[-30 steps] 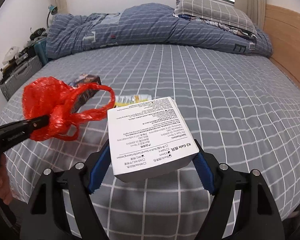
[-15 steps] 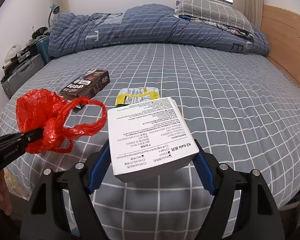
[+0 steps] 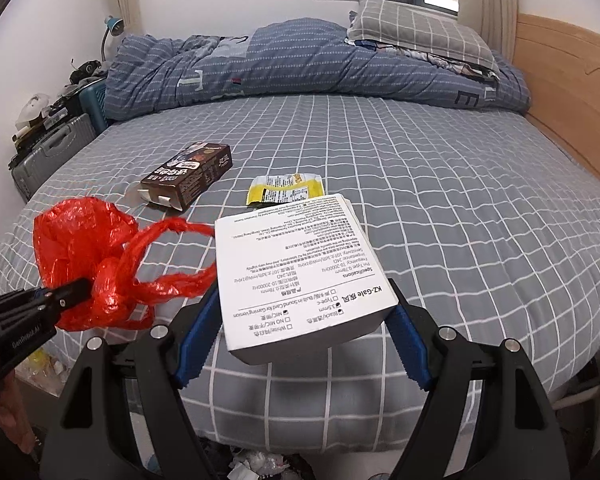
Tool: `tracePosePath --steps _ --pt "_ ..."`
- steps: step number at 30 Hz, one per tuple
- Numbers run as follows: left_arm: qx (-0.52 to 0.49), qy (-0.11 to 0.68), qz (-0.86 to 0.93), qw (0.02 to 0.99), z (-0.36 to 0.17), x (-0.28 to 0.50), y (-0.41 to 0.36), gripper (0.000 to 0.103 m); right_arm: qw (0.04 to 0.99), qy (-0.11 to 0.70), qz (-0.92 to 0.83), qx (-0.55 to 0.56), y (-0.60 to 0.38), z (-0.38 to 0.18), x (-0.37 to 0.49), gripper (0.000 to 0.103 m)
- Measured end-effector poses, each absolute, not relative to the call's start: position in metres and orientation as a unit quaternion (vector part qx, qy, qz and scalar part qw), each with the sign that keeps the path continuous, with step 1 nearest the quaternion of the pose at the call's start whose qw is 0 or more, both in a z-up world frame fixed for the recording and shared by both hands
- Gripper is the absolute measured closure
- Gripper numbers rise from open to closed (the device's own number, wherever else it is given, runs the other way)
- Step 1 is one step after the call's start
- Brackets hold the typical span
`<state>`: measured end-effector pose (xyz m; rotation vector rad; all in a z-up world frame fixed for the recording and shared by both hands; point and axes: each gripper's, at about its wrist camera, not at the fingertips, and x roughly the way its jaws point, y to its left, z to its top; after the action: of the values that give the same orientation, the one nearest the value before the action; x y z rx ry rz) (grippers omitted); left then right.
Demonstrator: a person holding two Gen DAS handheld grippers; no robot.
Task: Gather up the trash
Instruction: 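Carry the red bag and white box off the bed down over the bin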
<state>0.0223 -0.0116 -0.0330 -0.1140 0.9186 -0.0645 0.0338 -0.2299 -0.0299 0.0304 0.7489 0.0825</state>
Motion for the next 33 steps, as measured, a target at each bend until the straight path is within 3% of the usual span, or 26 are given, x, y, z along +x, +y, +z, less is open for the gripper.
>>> tracePosePath --steps 33 --pt "-0.060 0.461 -0.040 0.884 -0.044 -0.091 -0.010 0.091 0.920 0.388 0.052 0.006 -0.213 -0.046 -0.071 0.029"
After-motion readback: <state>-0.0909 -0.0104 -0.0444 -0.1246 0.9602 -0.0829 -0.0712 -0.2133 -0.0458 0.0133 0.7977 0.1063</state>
